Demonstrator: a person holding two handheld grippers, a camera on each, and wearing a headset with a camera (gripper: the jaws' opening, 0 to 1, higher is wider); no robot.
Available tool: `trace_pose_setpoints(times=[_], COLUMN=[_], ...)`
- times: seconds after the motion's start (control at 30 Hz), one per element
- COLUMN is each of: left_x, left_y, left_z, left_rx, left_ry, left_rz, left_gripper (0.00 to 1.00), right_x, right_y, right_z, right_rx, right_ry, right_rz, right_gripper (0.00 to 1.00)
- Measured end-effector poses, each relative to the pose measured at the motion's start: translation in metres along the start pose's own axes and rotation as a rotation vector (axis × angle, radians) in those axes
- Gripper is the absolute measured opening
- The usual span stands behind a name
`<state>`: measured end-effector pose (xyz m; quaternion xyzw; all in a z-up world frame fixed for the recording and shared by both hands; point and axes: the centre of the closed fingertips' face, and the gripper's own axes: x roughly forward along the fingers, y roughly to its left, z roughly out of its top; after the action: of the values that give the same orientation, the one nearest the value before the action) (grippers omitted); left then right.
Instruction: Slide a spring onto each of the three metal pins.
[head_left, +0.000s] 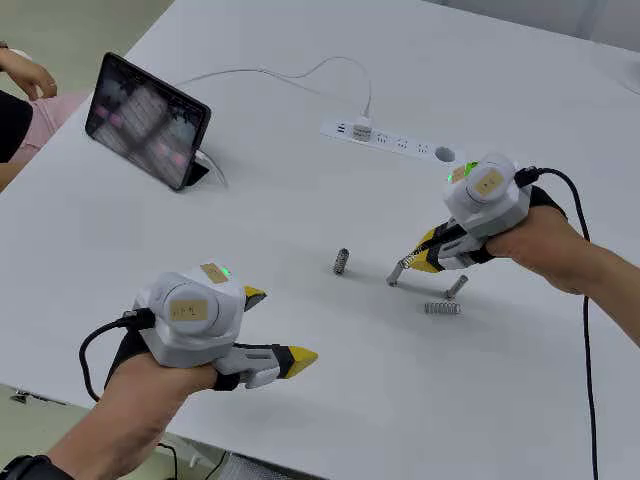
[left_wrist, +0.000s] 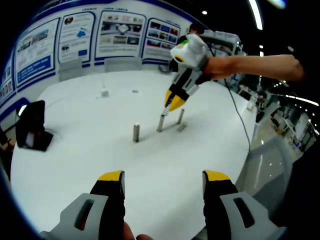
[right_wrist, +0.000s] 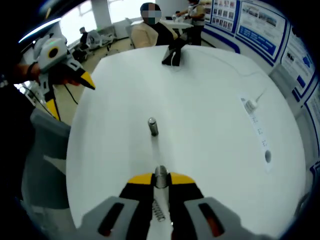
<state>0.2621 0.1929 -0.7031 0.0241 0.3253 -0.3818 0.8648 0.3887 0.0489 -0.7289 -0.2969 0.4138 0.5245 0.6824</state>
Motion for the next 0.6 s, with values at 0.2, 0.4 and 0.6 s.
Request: trace_pose_setpoints(times=[0.2, 0.4, 0.6], left_x=[0.001, 0.001, 0.001], left_y=[-0.002, -0.002, -0.002], left_z=[0.000, -0.001, -0.003], left_rx=[-0.007, -0.012, -0.013], left_ry=[-0.001, 0.000, 0.004], left_rz=[-0.003, -0.005, -0.005], left_gripper=[0.64, 0.63, 0.63], right_x=[0.006, 0.010, 0.012], right_y=[-0.001, -0.002, -0.001], right_z=[-0.001, -0.002, -0.001], right_rx=[-0.004, -0.006, -0.016], right_ry=[0.013, 0.021, 0.024], right_rz=[0.005, 0.010, 0.014], right_gripper=[0.13, 0.13, 0.13])
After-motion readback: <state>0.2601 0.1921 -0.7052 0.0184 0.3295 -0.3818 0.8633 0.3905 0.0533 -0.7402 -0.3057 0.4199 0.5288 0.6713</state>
